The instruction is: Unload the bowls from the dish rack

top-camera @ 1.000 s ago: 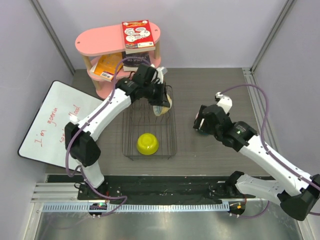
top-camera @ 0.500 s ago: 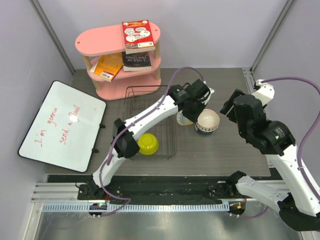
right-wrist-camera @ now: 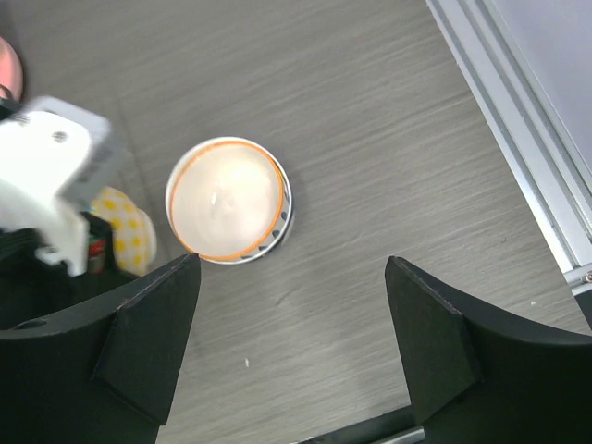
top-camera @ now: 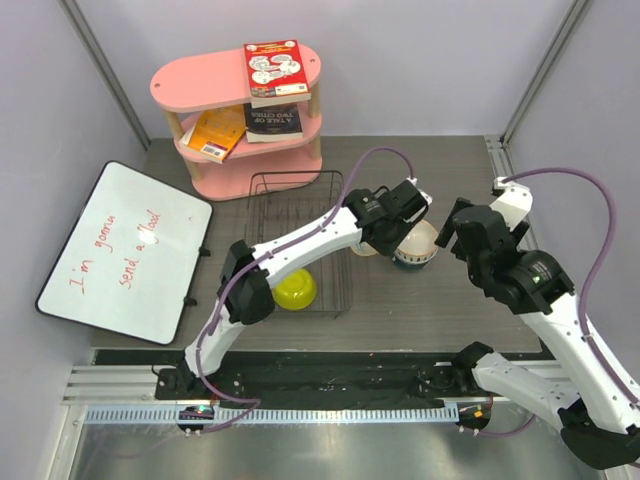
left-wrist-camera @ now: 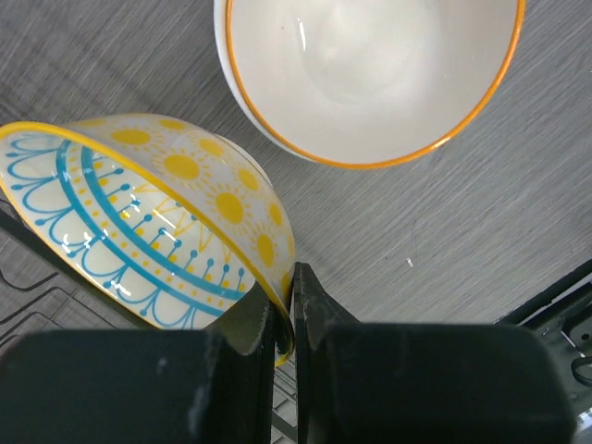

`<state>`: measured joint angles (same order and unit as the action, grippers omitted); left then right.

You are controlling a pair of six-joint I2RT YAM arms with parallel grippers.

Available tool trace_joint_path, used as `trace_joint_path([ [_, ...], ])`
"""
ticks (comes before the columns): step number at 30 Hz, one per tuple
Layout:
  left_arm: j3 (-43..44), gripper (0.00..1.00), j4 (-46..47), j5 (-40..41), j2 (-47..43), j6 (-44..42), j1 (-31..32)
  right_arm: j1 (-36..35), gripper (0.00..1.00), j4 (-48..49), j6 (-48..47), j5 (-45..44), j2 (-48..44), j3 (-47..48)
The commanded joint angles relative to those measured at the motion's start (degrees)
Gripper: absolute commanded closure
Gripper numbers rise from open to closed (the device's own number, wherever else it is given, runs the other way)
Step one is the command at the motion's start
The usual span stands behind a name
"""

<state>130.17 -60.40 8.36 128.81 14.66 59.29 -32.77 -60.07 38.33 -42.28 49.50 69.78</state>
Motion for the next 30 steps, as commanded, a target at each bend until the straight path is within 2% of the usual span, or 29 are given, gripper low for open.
trace_joint_path([
  [1,-6.8,1.00,5.9,2.0,-11.1,-1.3,0.5,0.3,0.13,2.7,-1.8,0.9,-0.6,-1.9],
  [3,-13.0,1.00,6.5,3.9,-15.1,-3.4,2.5,0.8,0.14,2.9,-2.8,0.3,-0.6,-1.7],
  [5,-17.5,1.00,6.4,9.4,-18.1,-5.3,4.2,1.5,0.14,2.9,-3.8,-0.3,-0.5,-1.0],
  [6,-23.3,1.00,6.8,11.3,-21.3,-6.8,5.2,1.7,0.14,2.9,-4.0,-0.5,-0.7,-0.7],
  [8,-29.8,1.00,8.4,14.9,-25.2,-7.4,7.2,2.4,0.15,2.9,-4.5,-0.7,-0.7,-0.3],
  [9,-35.7,1.00,11.3,15.2,-30.3,-7.5,7.4,2.8,0.15,3.1,-4.7,-0.7,-0.6,-0.2],
  [13,-46.5,1.00,20.4,13.2,-43.2,-6.7,7.4,3.3,0.16,5.6,-4.4,3.2,0.7,-1.7],
  [15,-48.5,1.00,24.3,10.1,-47.2,-7.3,7.3,3.5,0.16,8.5,-5.2,8.5,1.7,-2.6],
  [17,-51.1,1.00,27.3,1.3,-52.7,-9.2,7.4,3.5,0.16,10.8,-6.1,12.6,3.1,-4.0],
  [19,-51.9,1.00,28.1,-5.1,-55.9,-9.3,7.4,3.5,0.15,12.7,-6.9,16.6,4.9,-4.0],
  [21,-52.1,1.00,27.4,-8.1,-57.4,-8.9,7.4,3.5,0.15,13.7,-7.0,18.4,7.0,-3.5],
  [22,-52.2,1.00,27.2,-13.6,-57.9,-8.9,7.4,3.5,0.15,14.3,-7.0,19.4,7.5,-3.1],
  [23,-52.6,1.00,26.4,-15.7,-58.8,-8.7,7.3,3.6,0.16,14.8,-6.9,20.0,8.2,-2.8],
  [26,-53.1,1.00,23.9,-20.7,-59.9,-8.2,7.4,3.6,0.16,16.3,-7.0,22.8,9.6,-0.8],
  [30,-55.4,1.00,22.8,-23.0,-61.8,-6.4,7.4,3.6,0.16,17.4,-7.4,25.1,11.4,1.4],
])
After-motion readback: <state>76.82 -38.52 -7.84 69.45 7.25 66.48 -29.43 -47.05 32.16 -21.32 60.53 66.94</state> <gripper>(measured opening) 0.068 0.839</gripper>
